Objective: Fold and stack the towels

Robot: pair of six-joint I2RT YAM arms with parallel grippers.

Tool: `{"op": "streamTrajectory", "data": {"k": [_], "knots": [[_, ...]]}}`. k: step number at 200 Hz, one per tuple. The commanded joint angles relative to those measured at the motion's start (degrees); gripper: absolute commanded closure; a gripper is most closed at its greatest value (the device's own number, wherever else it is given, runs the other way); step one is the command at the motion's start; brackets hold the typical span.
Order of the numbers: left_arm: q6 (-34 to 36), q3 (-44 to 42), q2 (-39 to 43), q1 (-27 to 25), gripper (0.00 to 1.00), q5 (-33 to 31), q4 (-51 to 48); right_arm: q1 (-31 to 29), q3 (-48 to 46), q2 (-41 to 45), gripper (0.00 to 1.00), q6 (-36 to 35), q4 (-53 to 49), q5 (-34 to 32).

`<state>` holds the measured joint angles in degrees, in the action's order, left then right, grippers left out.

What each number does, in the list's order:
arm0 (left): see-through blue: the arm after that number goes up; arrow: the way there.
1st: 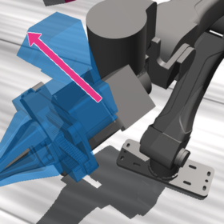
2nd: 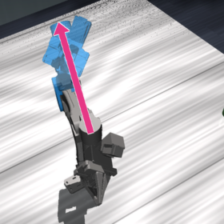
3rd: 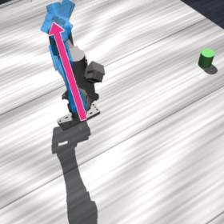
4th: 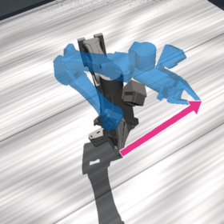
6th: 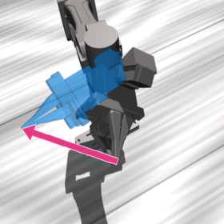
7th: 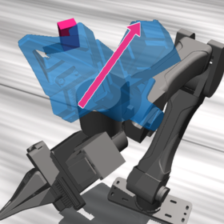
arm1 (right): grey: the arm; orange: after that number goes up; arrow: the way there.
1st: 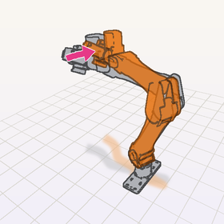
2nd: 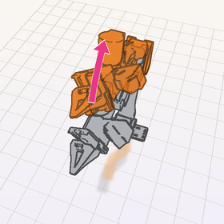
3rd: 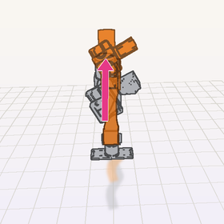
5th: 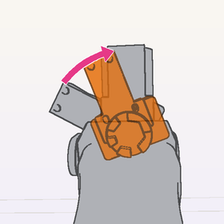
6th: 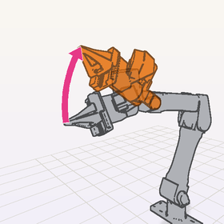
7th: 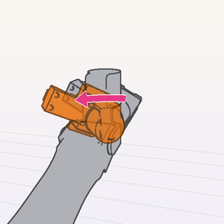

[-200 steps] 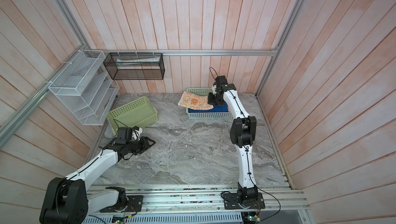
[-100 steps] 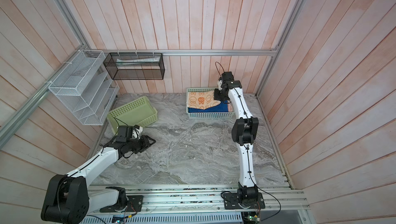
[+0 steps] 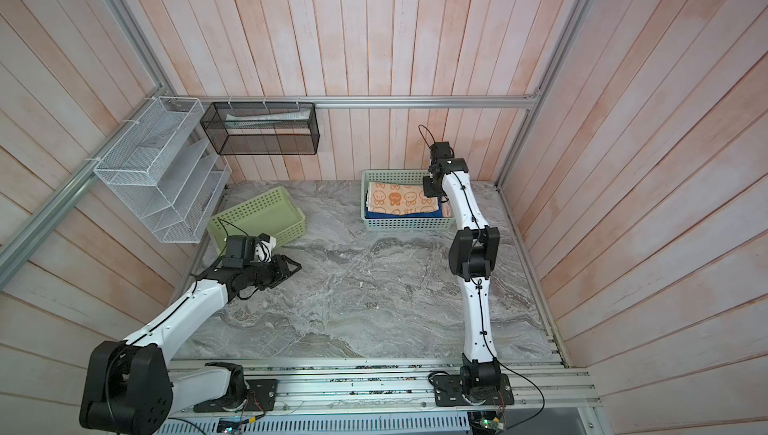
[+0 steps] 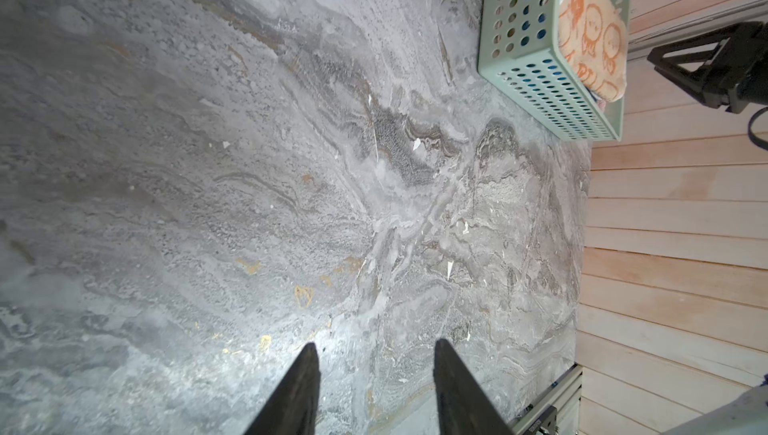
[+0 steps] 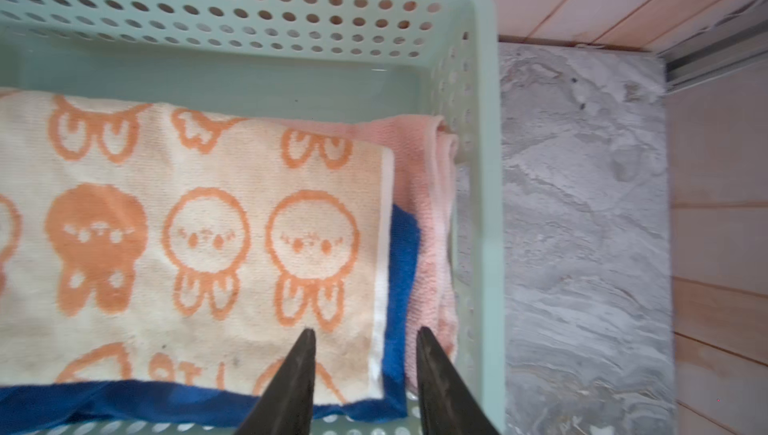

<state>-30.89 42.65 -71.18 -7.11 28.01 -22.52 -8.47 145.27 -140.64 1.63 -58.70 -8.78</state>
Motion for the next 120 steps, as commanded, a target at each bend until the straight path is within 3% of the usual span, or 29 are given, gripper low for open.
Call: {"op": "streamTrajectory", "data": {"k": [1,43,77,106,120], "knots": [[5.4,4.6,-0.7,0.3,0.52,-2.8,-3.4,-0.1,-2.1,6.7,0.58,-1.3,0.5,-6.9],[16.3,15.2,-1.6,0.7,0.51,-15.3,-10.6,-3.0,-20.4,20.6,0.57,-2.2,10.5,-6.2],[23.3,22.4,-1.3,1.4,0.48,-24.3,-11.9,-6.8,-37.3,34.7,0.56,-4.2,21.9,-9.9],[25.8,23.5,0.6,1.7,0.3,-35.2,-8.7,-8.8,-58.1,48.7,0.53,-2.8,36.0,-13.4],[27.5,21.9,2.3,2.0,0.21,-39.2,-5.7,-8.9,-69.8,56.1,0.47,-1.7,44.6,-14.7]]}}
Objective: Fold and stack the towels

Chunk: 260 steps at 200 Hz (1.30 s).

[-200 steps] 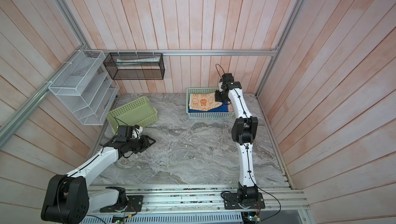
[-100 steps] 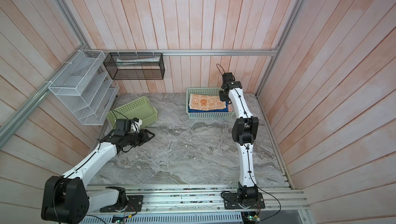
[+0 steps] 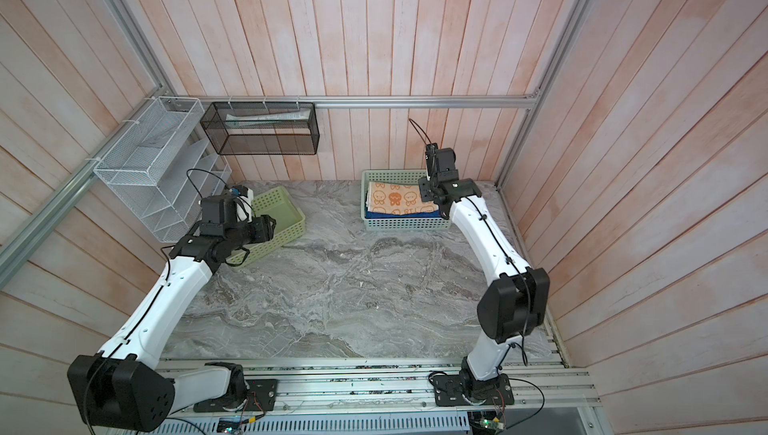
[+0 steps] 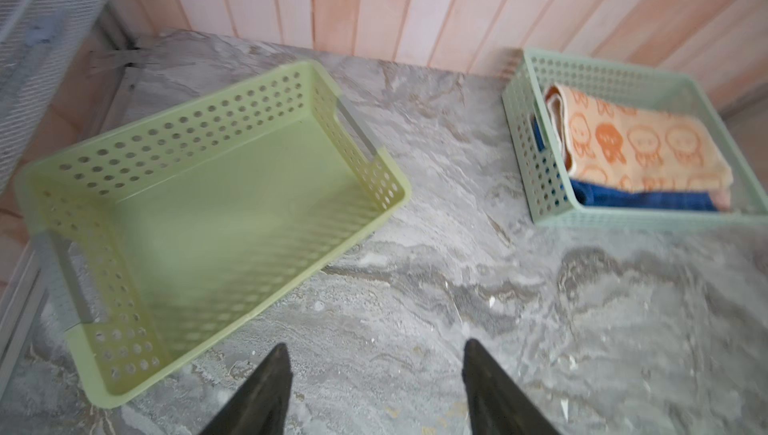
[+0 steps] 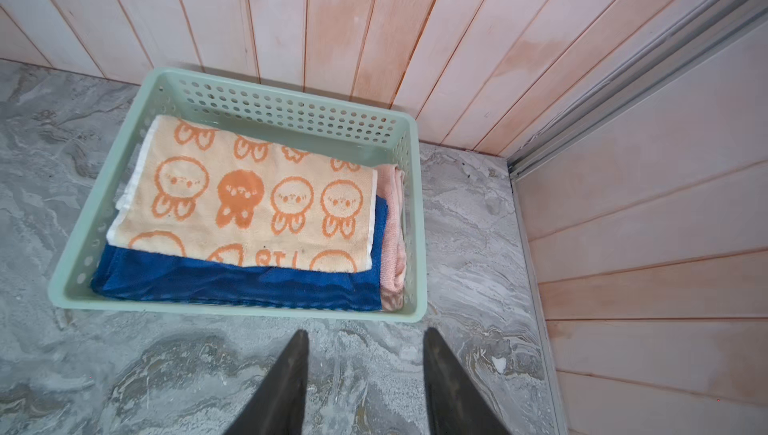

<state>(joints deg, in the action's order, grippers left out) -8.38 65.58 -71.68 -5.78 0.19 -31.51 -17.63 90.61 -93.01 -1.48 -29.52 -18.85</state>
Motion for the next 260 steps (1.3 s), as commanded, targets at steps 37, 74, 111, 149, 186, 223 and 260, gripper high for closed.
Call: {"op": "streamTrajectory", "data": {"k": [37,74,111,149,186,223,260], "knots": [[8.5,-10.0,9.1,1.4,0.08,-15.7,14.5,2.1,-38.8,24.9,0.13,5.7,32.0,-8.0],[8.2,-28.7,15.5,3.5,0.0,-11.7,35.6,6.4,-56.9,31.6,0.02,9.1,47.5,-8.8],[7.7,-38.7,14.3,5.5,0.0,-11.5,50.6,7.9,-68.1,30.0,0.02,10.1,60.7,-7.0],[4.9,-39.9,5.1,5.5,0.0,-14.5,55.0,8.7,-70.8,23.3,0.02,5.3,68.4,-3.3],[4.6,-49.7,-1.1,5.5,0.0,-9.2,78.5,10.8,-74.3,19.0,0.02,5.3,78.7,0.9],[9.6,-50.3,-3.6,5.7,0.0,-8.5,82.5,14.2,-79.3,19.4,0.02,5.8,89.1,3.6],[10.2,-47.7,-5.8,6.4,0.0,-5.1,80.5,16.3,-83.1,17.2,0.02,3.8,100.2,5.3]]}}
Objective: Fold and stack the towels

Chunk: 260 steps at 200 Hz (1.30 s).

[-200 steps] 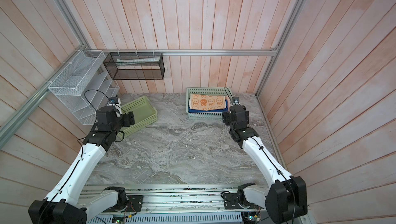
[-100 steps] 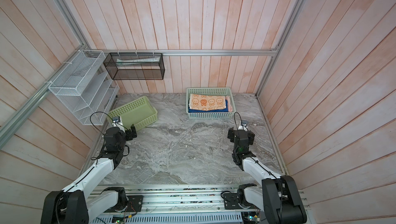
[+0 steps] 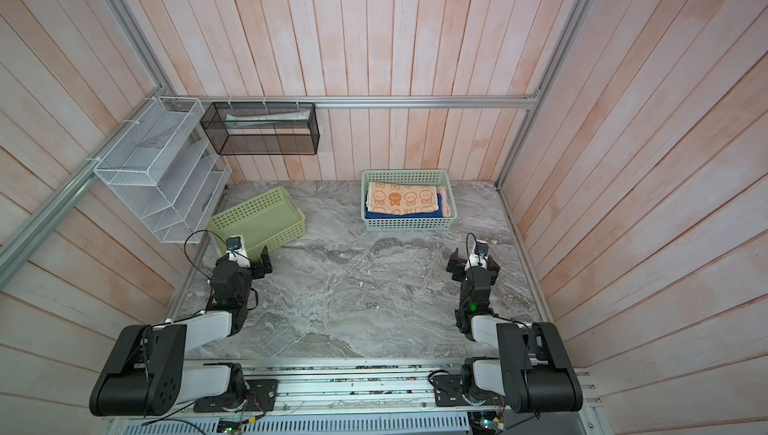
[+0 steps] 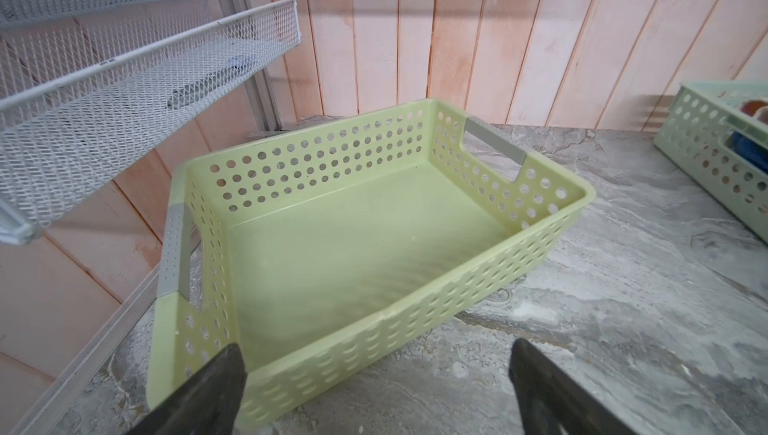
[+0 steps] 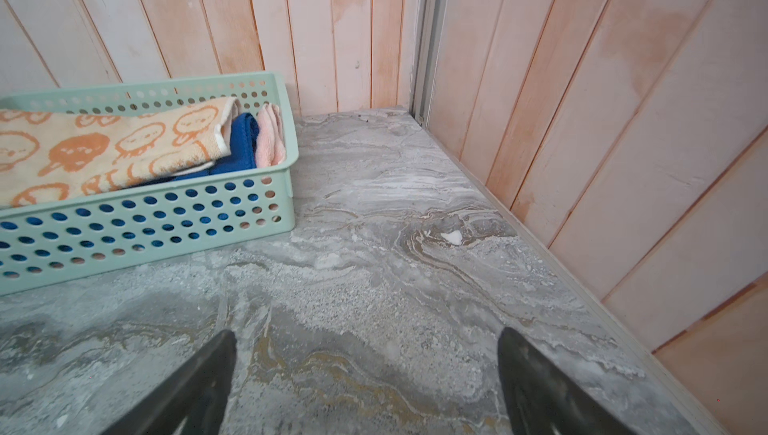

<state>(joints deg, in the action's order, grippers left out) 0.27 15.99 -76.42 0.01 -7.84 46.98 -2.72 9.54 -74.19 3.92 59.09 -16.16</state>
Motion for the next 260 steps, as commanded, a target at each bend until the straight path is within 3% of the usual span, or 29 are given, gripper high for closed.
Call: {"op": "streamTrajectory", "data": {"k": [1,26,58,81,122,137,151,167,260], "knots": [[1.6,1.8,-1.1,0.6,0.0,2.9,2.0,1.5,-2.2,-1.8,0.02,-1.6,12.1,2.7],[1.1,1.0,-0.4,1.7,0.0,5.1,2.8,2.7,-5.1,-6.7,0.02,-0.6,22.0,3.1],[-1.0,-1.7,0.6,2.0,0.0,5.8,7.7,3.4,-3.9,-13.2,0.02,0.3,26.3,3.7],[-2.8,-2.7,-1.4,2.1,0.0,5.9,12.6,3.5,-1.8,-11.8,0.02,0.1,19.8,3.8],[-4.3,-2.9,-12.6,2.7,0.0,4.7,24.6,4.2,1.4,-12.0,0.02,0.7,14.4,4.7],[-4.3,-0.3,-10.8,2.6,0.0,6.1,16.3,4.3,1.3,-12.2,0.02,0.7,14.8,4.8],[-4.3,-1.1,-12.2,2.6,0.0,6.2,20.4,4.3,1.9,-12.2,0.02,0.9,13.6,4.5],[-4.2,-0.3,-11.1,2.6,0.0,6.2,16.7,4.2,3.1,-12.2,0.02,0.7,11.2,4.9],[-3.8,-0.3,-11.5,2.2,0.0,5.6,17.4,4.2,3.2,-12.3,0.02,0.6,11.2,4.9]]}}
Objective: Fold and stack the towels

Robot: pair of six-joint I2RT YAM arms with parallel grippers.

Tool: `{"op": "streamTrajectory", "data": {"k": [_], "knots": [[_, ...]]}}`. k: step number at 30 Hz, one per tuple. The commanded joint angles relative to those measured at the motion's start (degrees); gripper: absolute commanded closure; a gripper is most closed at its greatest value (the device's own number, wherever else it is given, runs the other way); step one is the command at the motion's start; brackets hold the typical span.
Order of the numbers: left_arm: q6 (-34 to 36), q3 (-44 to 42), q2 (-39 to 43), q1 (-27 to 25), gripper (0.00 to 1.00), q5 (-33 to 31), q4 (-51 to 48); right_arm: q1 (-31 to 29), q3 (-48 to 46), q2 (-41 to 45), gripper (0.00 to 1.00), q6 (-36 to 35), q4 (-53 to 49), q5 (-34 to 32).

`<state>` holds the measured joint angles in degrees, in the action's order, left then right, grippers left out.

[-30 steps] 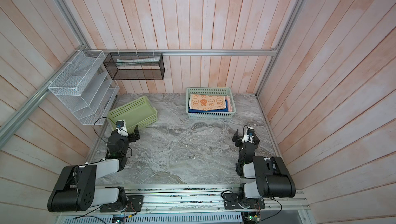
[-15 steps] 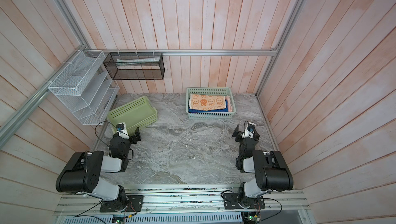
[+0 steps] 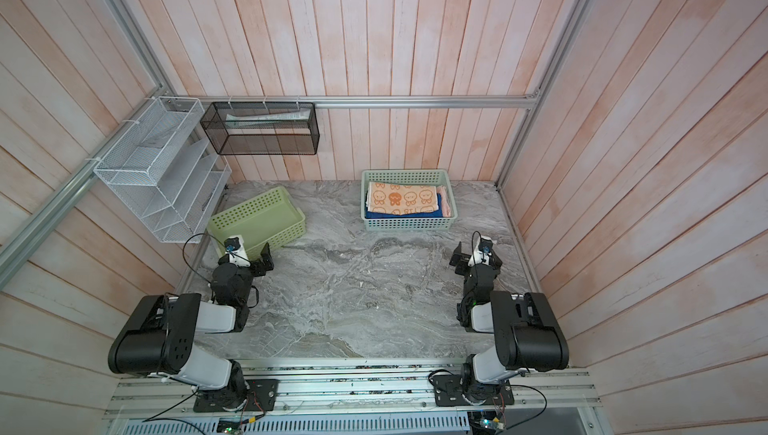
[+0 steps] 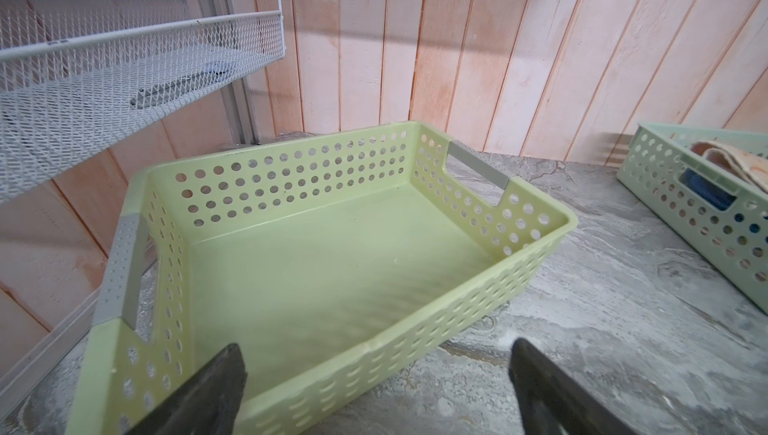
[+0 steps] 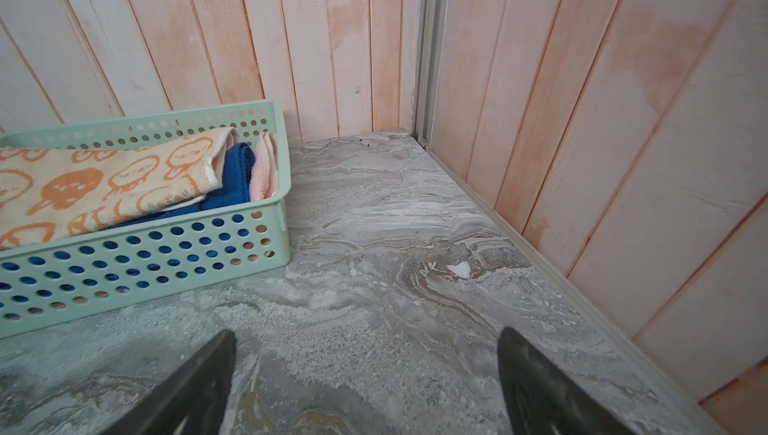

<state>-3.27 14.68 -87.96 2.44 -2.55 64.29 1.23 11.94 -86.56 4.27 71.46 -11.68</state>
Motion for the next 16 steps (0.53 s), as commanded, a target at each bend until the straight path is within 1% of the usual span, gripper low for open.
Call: {"op": "streamTrajectory", "data": {"k": [1,10,16], "knots": [[-0.2,1.0,0.1,-0.3,0.0,0.3,0.0,0.3,0.9,0.1,0.02,0.2,-1.2,0.5],[0.8,2.2,-0.3,-1.2,0.0,-1.1,-1.7,0.3,0.8,0.1,0.02,0.3,-1.1,0.5],[0.6,1.9,-0.1,-1.2,0.0,-1.0,-1.5,0.2,0.8,0.1,0.02,0.2,-1.1,0.4]]}}
